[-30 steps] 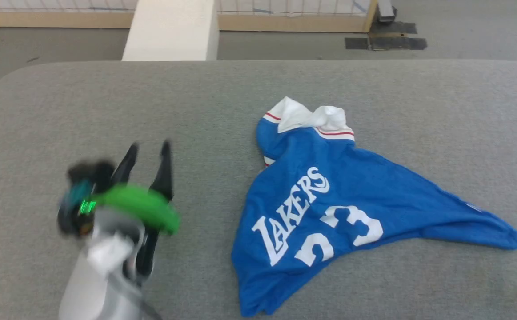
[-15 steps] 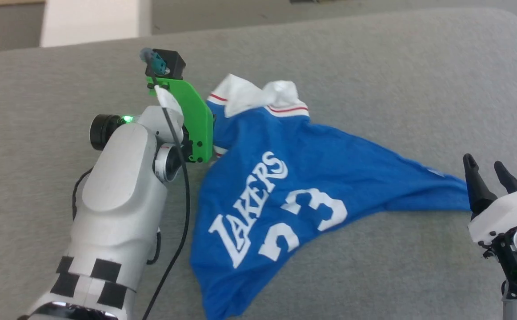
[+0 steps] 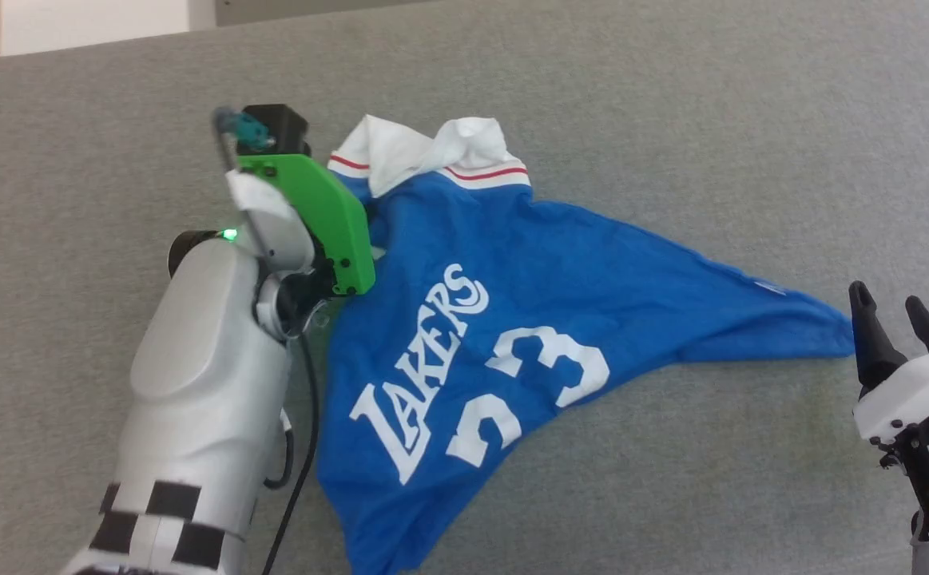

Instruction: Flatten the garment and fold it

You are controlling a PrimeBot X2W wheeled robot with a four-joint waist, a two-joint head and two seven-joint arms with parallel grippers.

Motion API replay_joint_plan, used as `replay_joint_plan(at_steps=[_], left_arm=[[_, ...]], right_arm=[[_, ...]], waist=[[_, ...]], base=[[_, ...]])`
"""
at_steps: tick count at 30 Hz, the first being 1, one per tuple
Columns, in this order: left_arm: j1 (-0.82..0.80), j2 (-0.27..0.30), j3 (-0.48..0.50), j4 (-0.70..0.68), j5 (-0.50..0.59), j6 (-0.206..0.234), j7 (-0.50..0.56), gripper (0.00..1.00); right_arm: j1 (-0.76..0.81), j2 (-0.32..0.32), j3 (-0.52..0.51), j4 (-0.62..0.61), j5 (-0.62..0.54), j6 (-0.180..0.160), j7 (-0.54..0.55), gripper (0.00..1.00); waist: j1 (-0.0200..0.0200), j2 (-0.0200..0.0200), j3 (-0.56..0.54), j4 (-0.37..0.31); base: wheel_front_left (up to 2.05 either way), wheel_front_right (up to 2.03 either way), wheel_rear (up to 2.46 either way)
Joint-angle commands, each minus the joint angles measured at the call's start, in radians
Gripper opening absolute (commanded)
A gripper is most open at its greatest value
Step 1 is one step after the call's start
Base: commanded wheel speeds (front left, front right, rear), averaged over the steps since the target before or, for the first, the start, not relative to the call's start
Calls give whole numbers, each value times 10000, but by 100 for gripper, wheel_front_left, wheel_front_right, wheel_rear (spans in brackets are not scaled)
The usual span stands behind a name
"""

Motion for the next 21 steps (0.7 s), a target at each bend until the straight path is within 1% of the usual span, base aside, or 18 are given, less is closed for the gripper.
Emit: replay_joint_plan(at_steps=[1, 4, 6, 7, 11, 15, 16, 18, 21], left_arm=[[323, 10, 212, -331, -265, -98, -279, 0], [1128, 133, 593, -1456, -622, -142, -792, 0], [1860, 301, 804, -2319, -681, 3, -972, 0], [2231, 358, 919, -2721, -726, 115, -1000, 0], [4160, 595, 1571, -4659, -782, 915, -1129, 0], [6368, 583, 2060, -6238, -818, 1781, -851, 0], [6961, 550, 2098, -6509, -877, 1907, -686, 0], [7863, 433, 2005, -6825, -978, 2018, -417, 0], [8723, 217, 1769, -6954, -1193, 2084, -93, 0]], right_arm=[[89, 2, 1, 27, -116, -13, 18, 100], [206, 2, -13, 52, -214, -13, 113, 100], [299, 2, -22, 58, -254, -13, 165, 100], [344, 2, -12, 53, -273, -13, 194, 100], [498, 3, 96, 57, -269, -13, 320, 100], [526, 3, 237, 33, -253, -13, 410, 100], [520, 3, 288, 18, -254, -13, 433, 100], [529, 3, 347, 8, -278, -13, 469, 100], [551, 3, 377, 1, -290, -13, 511, 100]], waist=[[0, -1, -620, 671], [0, -1, -1067, 1209], [0, -1, -1334, 1581], [0, -1, -1435, 1740], [0, -1, -1808, 2340], [0, -1, -1977, 2712], [0, -1, -1988, 2765], [0, -1, -2043, 2868], [0, -1, -2114, 2954]], base=[[0, 0, 0], [0, 0, 0], [0, 0, 0], [0, 0, 0], [0, 0, 0], [0, 0, 0], [0, 0, 0], [0, 0, 0], [0, 0, 0]])
